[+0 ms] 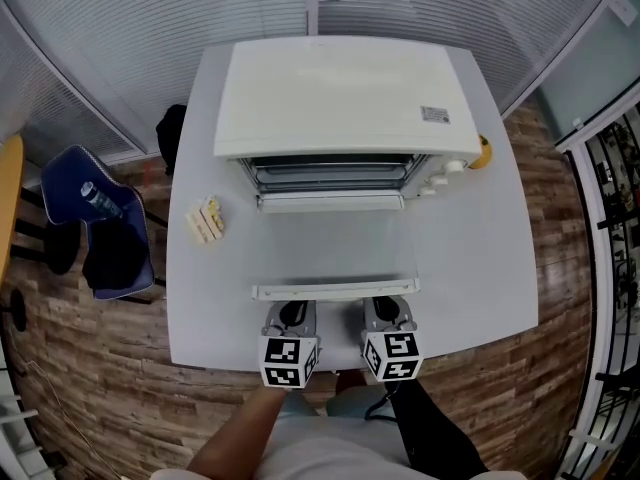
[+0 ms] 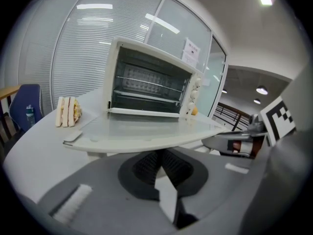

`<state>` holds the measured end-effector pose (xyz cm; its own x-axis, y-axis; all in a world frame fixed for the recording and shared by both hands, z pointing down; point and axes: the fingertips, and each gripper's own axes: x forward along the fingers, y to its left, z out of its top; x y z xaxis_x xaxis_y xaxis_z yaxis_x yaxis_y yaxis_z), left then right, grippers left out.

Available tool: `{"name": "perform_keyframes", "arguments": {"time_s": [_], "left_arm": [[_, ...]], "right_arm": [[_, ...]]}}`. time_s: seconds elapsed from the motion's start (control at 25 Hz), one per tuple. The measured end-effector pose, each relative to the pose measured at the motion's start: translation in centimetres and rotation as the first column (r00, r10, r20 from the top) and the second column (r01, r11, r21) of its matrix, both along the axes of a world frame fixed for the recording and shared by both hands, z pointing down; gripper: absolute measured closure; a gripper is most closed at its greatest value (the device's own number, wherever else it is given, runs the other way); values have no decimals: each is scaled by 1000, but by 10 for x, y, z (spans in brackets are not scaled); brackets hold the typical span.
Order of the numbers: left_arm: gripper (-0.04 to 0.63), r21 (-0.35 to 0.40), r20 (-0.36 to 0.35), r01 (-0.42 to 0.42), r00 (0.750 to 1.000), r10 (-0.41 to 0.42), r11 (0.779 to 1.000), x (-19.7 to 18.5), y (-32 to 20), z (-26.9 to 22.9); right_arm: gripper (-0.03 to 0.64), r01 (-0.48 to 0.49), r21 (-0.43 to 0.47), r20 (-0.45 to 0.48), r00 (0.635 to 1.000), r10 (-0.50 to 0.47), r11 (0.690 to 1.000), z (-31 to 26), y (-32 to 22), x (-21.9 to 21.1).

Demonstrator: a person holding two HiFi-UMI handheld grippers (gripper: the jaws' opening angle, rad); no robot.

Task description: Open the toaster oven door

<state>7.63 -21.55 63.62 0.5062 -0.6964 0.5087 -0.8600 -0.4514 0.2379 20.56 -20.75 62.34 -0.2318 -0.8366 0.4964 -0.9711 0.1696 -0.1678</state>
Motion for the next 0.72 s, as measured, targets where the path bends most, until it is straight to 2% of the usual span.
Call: {"name": "perform_keyframes", "arguments": {"time_s": [0.48,0.72], "left_arm": [[538,62,11,24,1000,-25,998,-3,1,7],[538,43,20,66,998,-66,997,-4,3,12]], "right_arm": [[614,40,62,15,999,-41,997,6,2,-3],[614,60,61,-13,998,-60,996,9,12,-3]]}}
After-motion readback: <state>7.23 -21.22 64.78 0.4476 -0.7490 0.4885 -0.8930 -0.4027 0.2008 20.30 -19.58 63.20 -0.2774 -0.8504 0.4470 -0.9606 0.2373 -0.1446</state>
